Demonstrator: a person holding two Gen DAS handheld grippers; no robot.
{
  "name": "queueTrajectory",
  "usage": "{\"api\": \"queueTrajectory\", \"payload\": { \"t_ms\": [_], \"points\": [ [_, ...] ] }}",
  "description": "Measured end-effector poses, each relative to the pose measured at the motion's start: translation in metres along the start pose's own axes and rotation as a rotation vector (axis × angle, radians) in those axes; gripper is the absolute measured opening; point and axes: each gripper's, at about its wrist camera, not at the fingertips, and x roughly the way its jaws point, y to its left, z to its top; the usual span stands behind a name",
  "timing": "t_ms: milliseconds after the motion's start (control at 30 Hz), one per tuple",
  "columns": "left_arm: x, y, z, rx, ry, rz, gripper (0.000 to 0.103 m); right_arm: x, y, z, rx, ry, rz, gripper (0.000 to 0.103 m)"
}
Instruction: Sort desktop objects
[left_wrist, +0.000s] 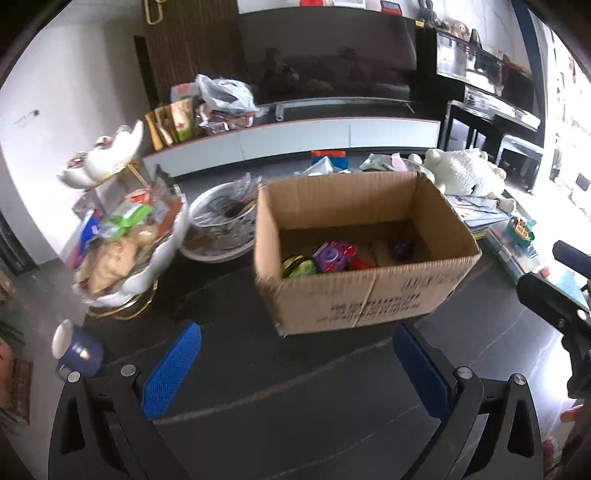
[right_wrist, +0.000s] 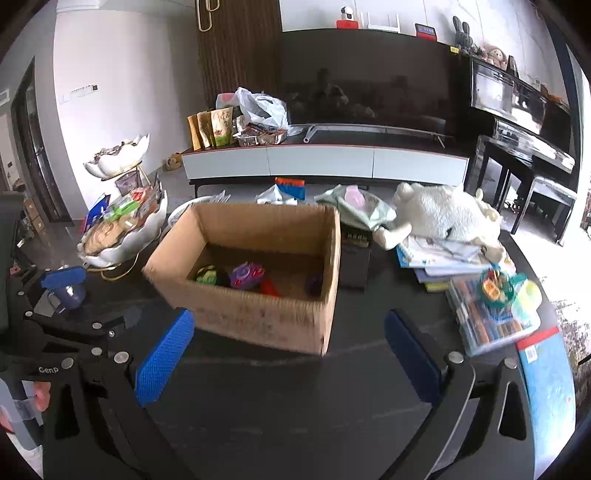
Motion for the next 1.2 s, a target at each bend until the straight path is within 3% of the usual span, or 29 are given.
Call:
{"api": "queueTrajectory", "payload": {
  "t_ms": [167, 633, 1200],
  "points": [
    [-0.020, 0.005, -0.027, -0.038, 0.004, -0.075, 0.103, -0.024, 0.004, -0.020, 0.010, -0.009, 0.008, 0.102],
    [-0.052, 0.002, -0.089, -0.064, 0.039, -0.116, 0.103, -0.051, 0.024, -0.091, -0.004, 0.034, -0.038, 0.102],
    [-0.071, 0.002, -0.120, -0.074, 0.034, -0.044, 0.103, -0.085, 0.045, -0.128, 0.007, 0.032, -0.039, 0.102]
  ]
}}
